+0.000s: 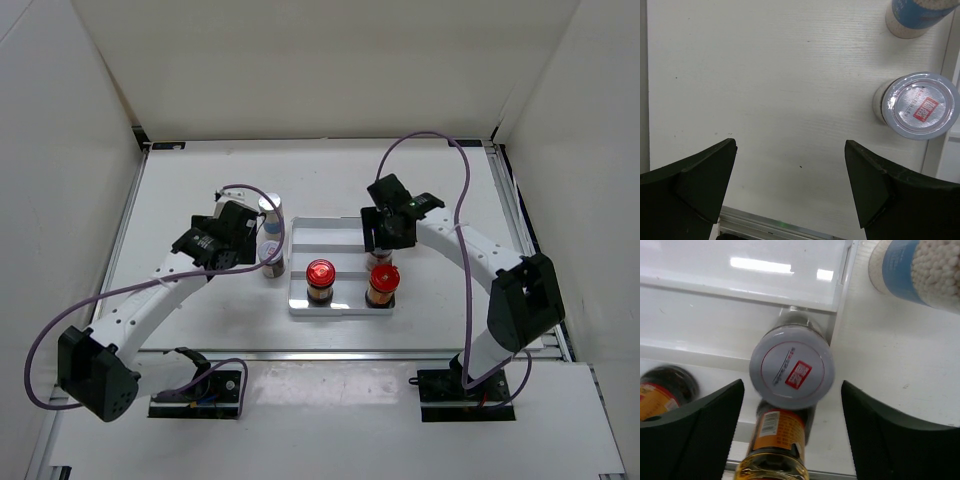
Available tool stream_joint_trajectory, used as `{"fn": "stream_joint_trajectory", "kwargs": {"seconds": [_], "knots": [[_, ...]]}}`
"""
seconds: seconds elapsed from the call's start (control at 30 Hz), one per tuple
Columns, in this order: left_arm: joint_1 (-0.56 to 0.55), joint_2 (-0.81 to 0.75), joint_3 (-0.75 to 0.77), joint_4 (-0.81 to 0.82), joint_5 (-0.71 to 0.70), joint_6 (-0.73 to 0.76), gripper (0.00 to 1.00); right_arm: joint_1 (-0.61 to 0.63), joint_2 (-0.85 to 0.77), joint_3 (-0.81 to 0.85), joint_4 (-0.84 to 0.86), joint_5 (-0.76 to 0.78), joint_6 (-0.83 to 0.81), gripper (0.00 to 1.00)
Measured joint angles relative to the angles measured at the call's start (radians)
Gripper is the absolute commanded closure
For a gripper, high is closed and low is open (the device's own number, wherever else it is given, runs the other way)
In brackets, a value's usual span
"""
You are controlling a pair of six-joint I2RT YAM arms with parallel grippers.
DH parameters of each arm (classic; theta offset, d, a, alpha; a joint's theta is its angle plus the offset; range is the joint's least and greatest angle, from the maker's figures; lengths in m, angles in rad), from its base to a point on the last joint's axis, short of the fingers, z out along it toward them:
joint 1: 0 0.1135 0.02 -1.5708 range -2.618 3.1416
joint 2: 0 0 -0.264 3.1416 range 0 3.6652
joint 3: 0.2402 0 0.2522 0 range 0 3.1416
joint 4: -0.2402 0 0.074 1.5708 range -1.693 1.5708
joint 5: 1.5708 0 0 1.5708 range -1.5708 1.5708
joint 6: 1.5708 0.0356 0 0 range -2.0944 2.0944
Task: Organize the condiment bottles
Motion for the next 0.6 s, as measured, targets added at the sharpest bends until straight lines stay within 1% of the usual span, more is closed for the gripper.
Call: {"fn": "stream_joint_trajectory", "kwargs": {"seconds": [0.07, 0.23, 0.27, 0.33, 0.5, 0.6], "knots": [[0.000, 0.006, 0.000, 0.001, 0.020, 0.000, 0.00, 0.000, -0.001, -0.011, -0.001, -0.004, 0.003, 0.11], [0.000, 0.016, 0.000, 0.016, 0.109, 0.003, 0.00, -0.010, -0.056, -0.016, -0.020, -0.005, -0.002, 0.05], [0.000, 0.016, 0.000, 0.022, 0.134, 0.003, 0.00, -0.014, -0.085, -0.016, -0.035, 0.000, -0.004, 0.05], [0.000, 0.016, 0.000, 0.039, 0.192, 0.002, 0.00, -0.019, -0.158, -0.016, -0.061, 0.016, -0.006, 0.00], [0.001, 0.026, 0.007, 0.140, 0.356, -0.013, 0.00, -0.023, -0.378, -0.042, -0.102, 0.109, -0.011, 0.00], [0.001, 0.091, 0.043, 0.189, 0.404, -0.019, 0.00, -0.027, -0.463, -0.105, -0.114, 0.171, -0.011, 0.00]]}}
